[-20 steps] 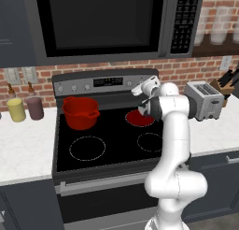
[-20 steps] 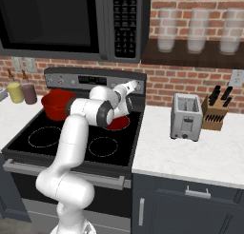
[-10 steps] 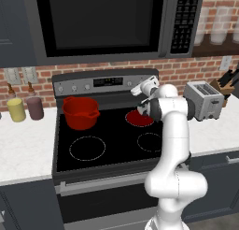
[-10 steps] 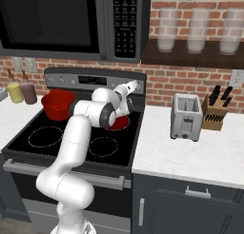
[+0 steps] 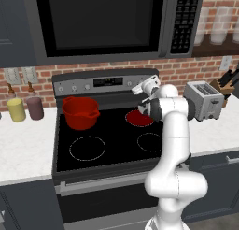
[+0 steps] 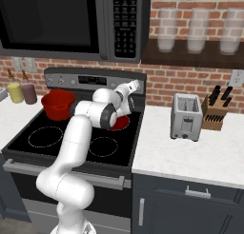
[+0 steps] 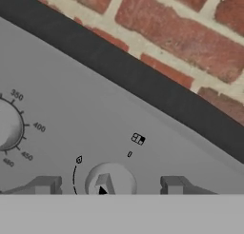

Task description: Turn off the rear right burner of the stove.

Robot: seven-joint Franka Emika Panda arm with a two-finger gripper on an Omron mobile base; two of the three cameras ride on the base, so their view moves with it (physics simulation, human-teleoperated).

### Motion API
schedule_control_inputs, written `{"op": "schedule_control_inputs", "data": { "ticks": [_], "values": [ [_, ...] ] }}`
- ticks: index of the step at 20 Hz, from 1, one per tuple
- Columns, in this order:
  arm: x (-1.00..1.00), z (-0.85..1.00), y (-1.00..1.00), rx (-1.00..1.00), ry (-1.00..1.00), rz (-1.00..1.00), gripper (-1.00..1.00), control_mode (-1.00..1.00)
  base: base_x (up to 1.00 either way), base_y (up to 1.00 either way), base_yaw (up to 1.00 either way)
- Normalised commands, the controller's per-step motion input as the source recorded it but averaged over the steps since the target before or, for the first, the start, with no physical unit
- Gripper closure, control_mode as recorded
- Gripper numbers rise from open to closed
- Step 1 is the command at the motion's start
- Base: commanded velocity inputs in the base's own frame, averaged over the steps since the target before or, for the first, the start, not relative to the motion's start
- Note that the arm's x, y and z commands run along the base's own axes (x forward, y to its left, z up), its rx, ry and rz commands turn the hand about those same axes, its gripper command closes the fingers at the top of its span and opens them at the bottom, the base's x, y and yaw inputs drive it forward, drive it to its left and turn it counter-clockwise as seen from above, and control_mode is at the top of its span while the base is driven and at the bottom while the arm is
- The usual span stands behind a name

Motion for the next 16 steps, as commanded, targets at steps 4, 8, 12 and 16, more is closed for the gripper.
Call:
{"op": "schedule_control_inputs", "data": {
  "ticks": [4, 8, 12, 16],
  "values": [
    [0.24, 0.00, -0.02, 0.00, 0.00, 0.00, -1.00, -1.00, 0.00, 0.00, 0.00],
    [0.19, 0.00, 0.00, 0.00, 0.00, 0.00, -1.00, -1.00, 0.00, 0.00, 0.00],
    [0.01, -0.08, 0.04, 0.00, 0.03, 0.00, -1.00, -1.00, 0.00, 0.00, 0.00],
    [0.00, -0.03, 0.04, -0.01, 0.02, 0.00, -1.00, -1.00, 0.00, 0.00, 0.00]
  ]
}}
